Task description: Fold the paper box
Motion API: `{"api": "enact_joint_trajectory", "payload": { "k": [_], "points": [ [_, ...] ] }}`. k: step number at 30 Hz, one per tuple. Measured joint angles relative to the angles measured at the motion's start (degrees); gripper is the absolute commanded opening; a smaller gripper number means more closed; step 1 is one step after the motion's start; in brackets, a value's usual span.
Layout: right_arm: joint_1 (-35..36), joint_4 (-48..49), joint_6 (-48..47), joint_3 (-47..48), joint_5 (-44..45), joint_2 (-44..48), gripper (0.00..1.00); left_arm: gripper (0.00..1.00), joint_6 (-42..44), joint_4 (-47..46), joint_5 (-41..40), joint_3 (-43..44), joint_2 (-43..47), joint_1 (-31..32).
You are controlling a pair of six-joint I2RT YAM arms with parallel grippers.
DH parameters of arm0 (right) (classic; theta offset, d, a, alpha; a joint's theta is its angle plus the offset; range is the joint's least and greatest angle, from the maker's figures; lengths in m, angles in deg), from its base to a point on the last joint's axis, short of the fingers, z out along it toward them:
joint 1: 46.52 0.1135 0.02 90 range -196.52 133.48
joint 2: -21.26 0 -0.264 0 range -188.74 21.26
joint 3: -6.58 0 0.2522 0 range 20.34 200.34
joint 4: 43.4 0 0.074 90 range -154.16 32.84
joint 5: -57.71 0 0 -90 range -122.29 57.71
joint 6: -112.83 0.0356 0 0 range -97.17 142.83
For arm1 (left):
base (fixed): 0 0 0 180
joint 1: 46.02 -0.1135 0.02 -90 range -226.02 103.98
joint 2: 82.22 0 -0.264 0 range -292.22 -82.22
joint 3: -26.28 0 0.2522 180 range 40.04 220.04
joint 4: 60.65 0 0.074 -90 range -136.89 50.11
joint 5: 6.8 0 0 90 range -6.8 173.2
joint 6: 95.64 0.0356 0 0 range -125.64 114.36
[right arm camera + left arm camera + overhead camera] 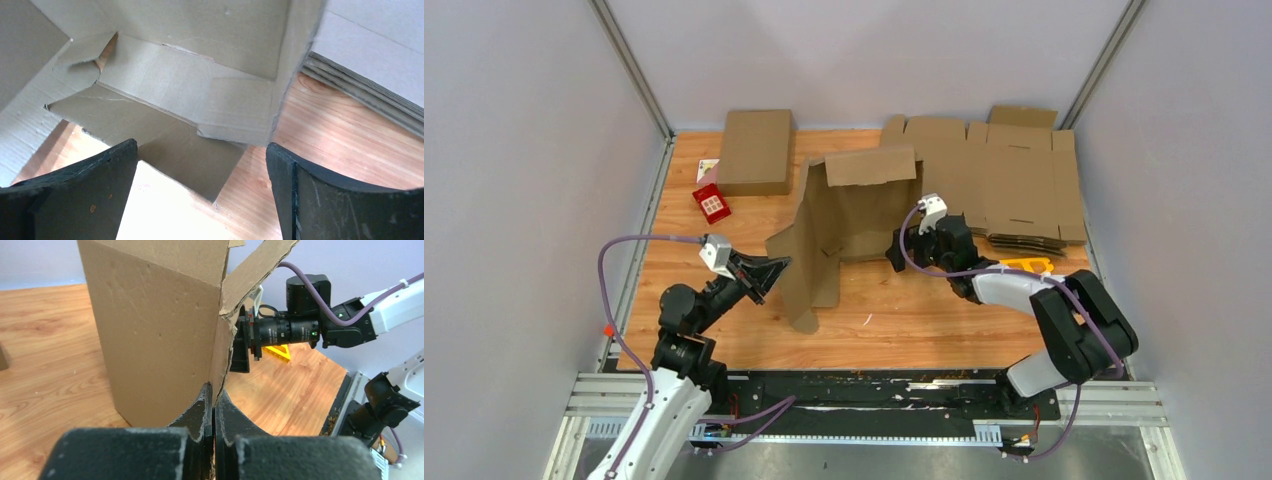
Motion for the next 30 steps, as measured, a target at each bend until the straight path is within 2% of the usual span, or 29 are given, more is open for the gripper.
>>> {"api": "enact_joint_trajectory", "payload": {
  "k": [4, 10, 19, 22, 27, 30],
  "points": [
    [-0.48, -3.67, 4.96, 0.39, 3.65, 2.34, 1.00, 0.00, 1.18, 1.73, -1.18, 0.00, 2.27, 0.00],
    [-1.22, -9.84, 10.67, 3.52, 7.34, 0.31, 0.98, 0.00, 1.92, 3.13, -1.38, 0.00, 3.17, 0.02],
    [-2.49, -12.66, 17.44, 5.42, 6.19, -1.07, 0.96, 0.00, 2.14, 3.10, -1.38, 0.00, 3.10, 0.00],
    [-2.91, -14.29, 20.15, 5.79, 5.05, -0.96, 0.91, 0.00, 2.16, 3.08, -1.36, 0.00, 3.10, 0.00],
    [-2.36, -16.09, 26.84, 3.45, 3.98, 3.72, 0.90, 0.00, 2.29, 3.06, -1.31, 0.00, 3.06, 0.00],
    [0.26, -17.46, 28.26, 3.02, 5.92, 7.34, 0.91, 0.00, 2.32, 3.06, -1.29, 0.00, 3.06, 0.00]
  ]
}}
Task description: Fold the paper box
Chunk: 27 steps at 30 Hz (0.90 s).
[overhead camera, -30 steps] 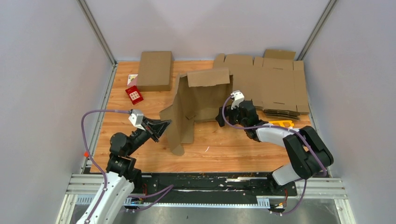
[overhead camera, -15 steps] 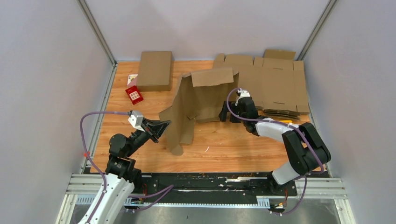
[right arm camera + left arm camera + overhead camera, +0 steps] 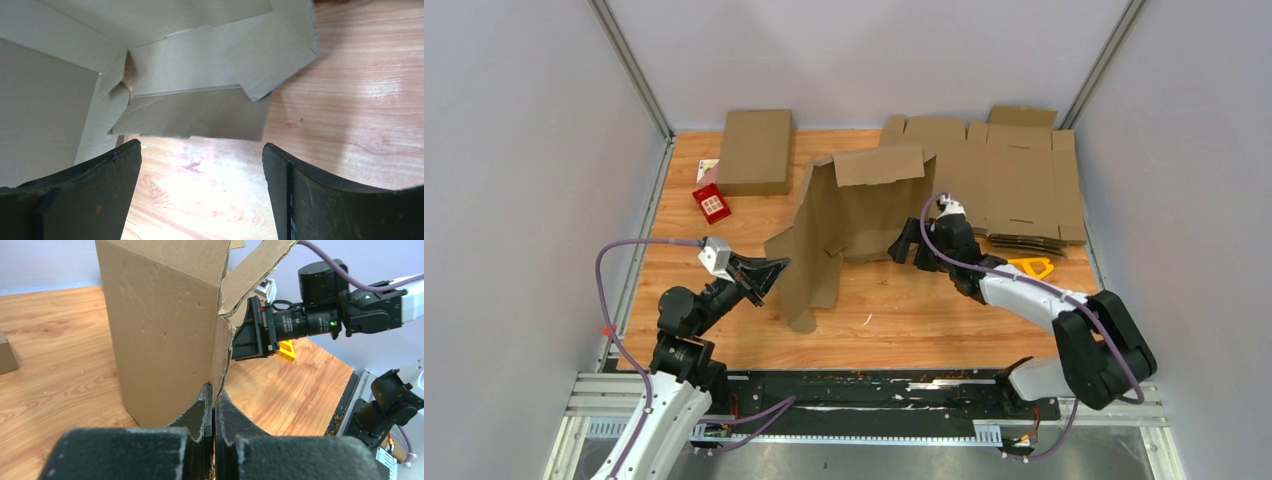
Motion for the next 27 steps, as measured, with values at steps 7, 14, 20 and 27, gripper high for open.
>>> {"api": "enact_joint_trajectory", "payload": {
  "k": [7, 14, 20, 27],
  "points": [
    [9.05, -0.07, -14.43, -1.27, 6.10, 6.88, 0.92, 0.00, 0.50, 0.00, -0.11, 0.00, 0.00, 0.00],
    [16.02, 3.17, -37.07, -0.39, 4.96, 3.91, 0.90, 0.00, 0.90, 0.00, -0.22, -0.26, 0.04, 0.00],
    [16.44, 0.52, -56.06, 8.00, -2.54, -6.08, 0.76, 0.00, 0.92, 0.20, -0.85, -0.55, 0.87, 0.00],
    [16.44, -3.30, -71.43, 15.93, -7.43, -14.80, 0.46, 0.00, 0.96, 0.31, -0.96, -0.55, 0.90, 0.00]
  ]
}}
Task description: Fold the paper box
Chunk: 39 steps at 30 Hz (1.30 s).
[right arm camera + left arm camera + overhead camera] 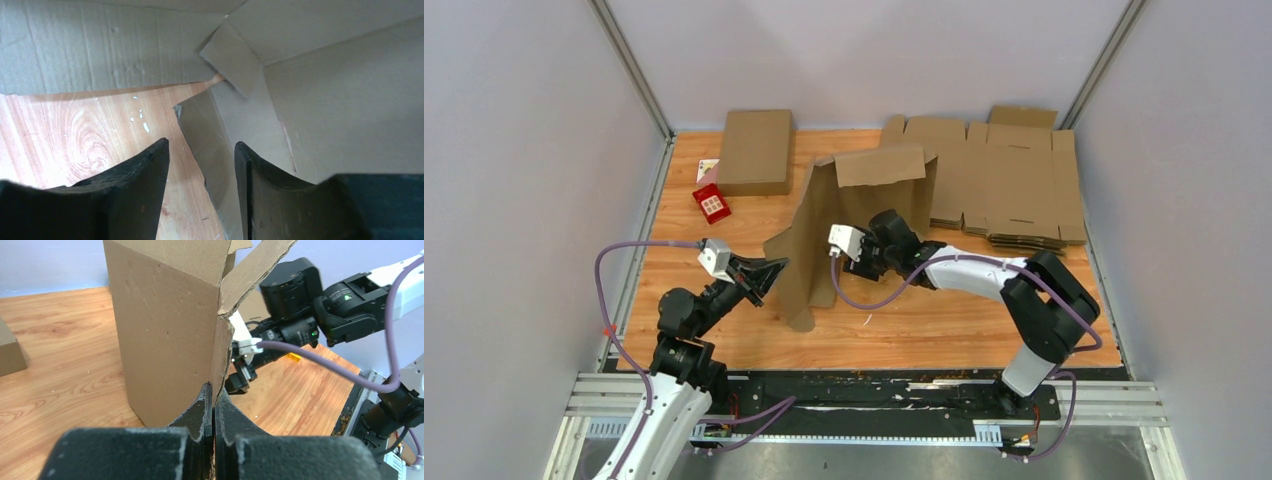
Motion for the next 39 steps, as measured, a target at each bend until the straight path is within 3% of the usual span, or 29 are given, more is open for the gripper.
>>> {"api": "enact_joint_trajectory", "payload": {
  "k": [5, 17, 39],
  "points": [
    [0.00, -5.05, -5.14, 3.17, -2.78, -4.74, 0.35, 0.00, 0.07, 0.13, 0.00, 0.00, 0.09, 0.00],
    [0.00, -5.46, -7.69, 3.52, -4.81, -4.74, 0.00, 0.00, 0.09, 0.11, 0.02, 0.00, 0.09, 0.00],
    [-0.37, -4.94, -4.11, 4.37, -6.05, -2.16, 0.00, 0.00, 0.07, -0.76, 0.26, -0.22, -0.79, 0.00]
  ]
}}
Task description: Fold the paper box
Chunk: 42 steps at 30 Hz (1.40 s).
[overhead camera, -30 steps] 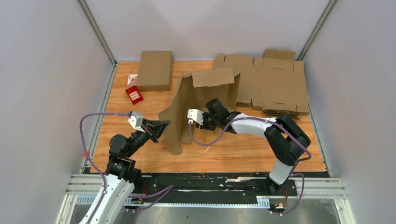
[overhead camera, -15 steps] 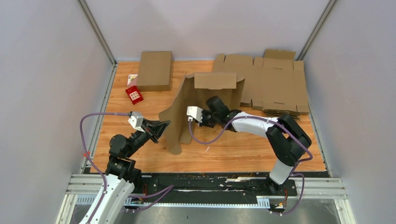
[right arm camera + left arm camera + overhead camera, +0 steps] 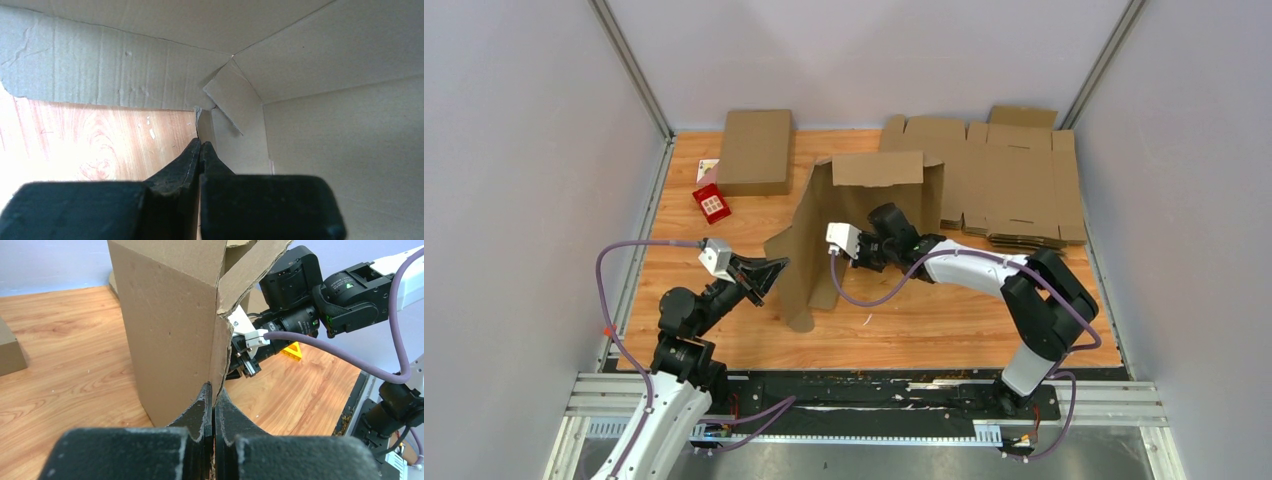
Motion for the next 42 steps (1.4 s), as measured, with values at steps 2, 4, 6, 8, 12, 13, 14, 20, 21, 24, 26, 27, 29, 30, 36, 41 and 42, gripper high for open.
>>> {"api": "enact_joint_trajectory", "payload": {
  "k": [2, 4, 6, 8, 12, 13, 14, 20, 21, 24, 26, 27, 29, 30, 36, 41, 42],
  "points": [
    [-0.02, 0.24, 0.37, -0.02, 0.44, 0.31, 0.00, 0.00, 0.02, 0.02, -0.04, 0.00, 0.00, 0.00],
    [-0.02, 0.87, 0.70, -0.15, 1.03, 0.57, 0.00, 0.00, 0.04, 0.04, -0.13, 0.00, 0.00, 0.00],
    [-0.02, 1.64, 1.03, -0.76, 1.81, 1.16, 0.00, 0.00, 0.22, 0.17, -0.33, 0.00, 0.07, 0.00],
    [-0.02, 1.86, 1.25, -0.92, 2.25, 1.49, 0.00, 0.00, 0.50, 0.70, -0.72, 0.00, 0.39, 0.00],
    [-0.04, 2.47, 1.79, -0.92, 3.26, 1.60, 0.00, 0.00, 1.20, 1.70, -1.33, 0.00, 1.11, 0.00],
    [-0.07, 2.54, 1.92, -0.92, 3.43, 1.60, 0.00, 0.00, 1.33, 1.97, -1.57, 0.00, 1.29, 0.00],
    [-0.13, 2.60, 2.08, -0.92, 3.45, 1.60, 0.00, 0.00, 1.44, 2.10, -1.79, 0.00, 1.42, 0.00],
    [-0.39, 3.23, 2.32, -0.92, 4.09, 1.60, 0.00, 0.00, 2.03, 2.54, -2.45, 0.00, 1.53, 0.00],
    [-0.42, 3.21, 2.34, -0.92, 4.24, 1.60, 0.00, 0.00, 2.14, 2.56, -2.49, 0.00, 1.53, 0.00],
    [-0.39, 3.30, 2.80, -0.92, 4.68, 1.60, 0.00, 0.00, 2.47, 2.89, -3.06, 0.00, 1.66, 0.00],
    [-0.59, 3.45, 3.23, -0.92, 5.68, 1.55, 0.00, 0.00, 3.08, 4.00, -4.09, 0.02, 2.16, 0.00],
    [-0.74, 3.41, 3.39, -0.90, 6.01, 1.53, 0.00, 0.00, 3.32, 4.70, -4.70, 0.02, 2.54, 0.00],
    [-0.94, 3.41, 3.61, -0.90, 6.40, 1.46, 0.00, 0.00, 3.58, 5.92, -5.81, 0.02, 3.48, 0.00],
    [-1.05, 3.43, 3.76, -0.90, 6.43, 1.46, 0.00, 0.00, 3.74, 6.45, -6.40, 0.02, 3.91, 0.00],
    [-1.14, 3.41, 4.57, -0.81, 5.75, 1.46, 0.00, 0.00, 3.65, 6.10, -6.12, 0.02, 3.54, 0.00],
    [-0.28, 3.45, 5.27, -0.63, 4.52, 1.46, 0.00, 0.00, 1.99, 1.22, -1.73, -0.09, -0.48, 0.00],
    [0.13, 3.48, 5.31, -0.52, 4.55, 1.40, 0.00, 0.00, 1.64, 0.59, -1.05, -0.15, -0.81, 0.00]
  ]
}}
